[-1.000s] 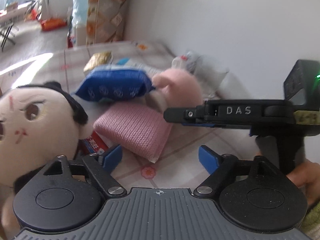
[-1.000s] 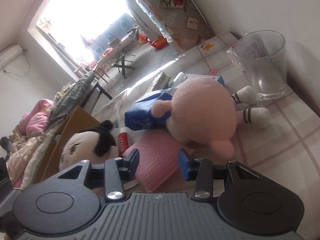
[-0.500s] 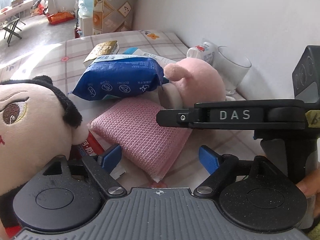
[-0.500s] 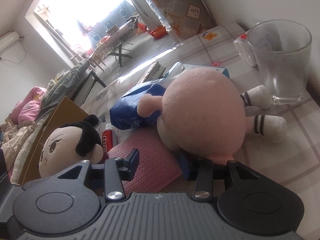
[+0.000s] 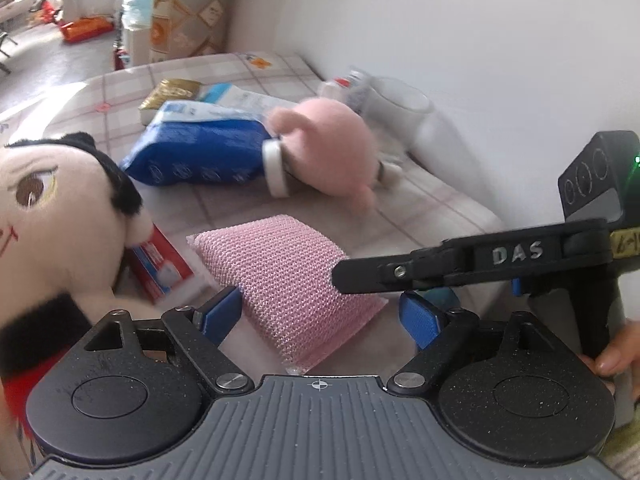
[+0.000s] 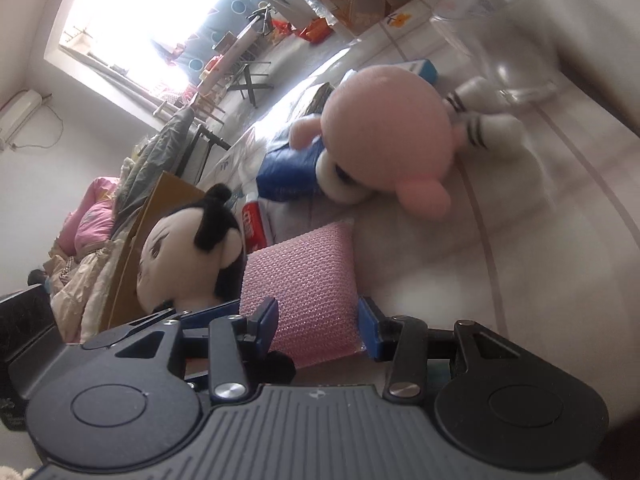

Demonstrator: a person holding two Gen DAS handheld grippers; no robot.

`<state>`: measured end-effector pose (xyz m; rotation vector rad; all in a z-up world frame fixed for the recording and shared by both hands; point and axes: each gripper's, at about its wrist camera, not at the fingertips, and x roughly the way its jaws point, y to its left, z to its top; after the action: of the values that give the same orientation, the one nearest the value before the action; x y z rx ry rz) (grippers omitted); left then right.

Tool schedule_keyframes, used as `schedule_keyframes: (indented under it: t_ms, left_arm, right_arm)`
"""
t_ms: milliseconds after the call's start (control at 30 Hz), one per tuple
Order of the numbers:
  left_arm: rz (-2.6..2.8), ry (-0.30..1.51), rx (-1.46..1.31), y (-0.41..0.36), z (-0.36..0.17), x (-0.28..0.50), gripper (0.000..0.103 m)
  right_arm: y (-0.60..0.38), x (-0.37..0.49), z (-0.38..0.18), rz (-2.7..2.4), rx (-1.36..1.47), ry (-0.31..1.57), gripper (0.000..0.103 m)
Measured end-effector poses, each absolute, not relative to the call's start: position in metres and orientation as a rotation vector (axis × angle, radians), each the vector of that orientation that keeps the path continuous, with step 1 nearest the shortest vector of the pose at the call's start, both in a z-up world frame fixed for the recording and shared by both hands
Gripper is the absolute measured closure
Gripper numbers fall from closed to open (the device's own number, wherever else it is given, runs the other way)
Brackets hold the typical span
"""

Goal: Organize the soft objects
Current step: 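Grasp the pink knitted pad with the left gripper while the right gripper approaches the pink plush pig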

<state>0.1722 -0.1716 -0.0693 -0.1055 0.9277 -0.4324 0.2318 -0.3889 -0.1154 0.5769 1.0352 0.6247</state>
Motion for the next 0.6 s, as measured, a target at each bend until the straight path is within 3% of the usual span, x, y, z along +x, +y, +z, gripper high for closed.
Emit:
schedule_keyframes:
  t_ms: [233, 300, 367, 600]
  left_arm:
    - [-0.507, 0.987, -0.110, -0.175, -0.072, 0.138, 0.017]
    - [-0.515, 0.995, -0.105, -0.174, -0.072, 0.132, 0.015]
    - [-0.511, 0.995, -0.093, -0.176, -0.071, 0.132, 0.005]
    - [-0.414, 1.029, -0.147, -0.178, -0.071, 0.155, 0.003]
  right_arm:
    - [-0.412, 0.196, -0.114, 0.630, 0.675, 1.029, 0.056]
    - [-0.415, 0.190, -0.116, 0.640, 0.706, 1.022, 0.055]
    - [-0.421, 0.187, -0.119, 0.641, 0.741, 1.007, 0.054]
    - [-0.443, 0.177, -0.122, 0.598, 0.850, 0.904, 0.052]
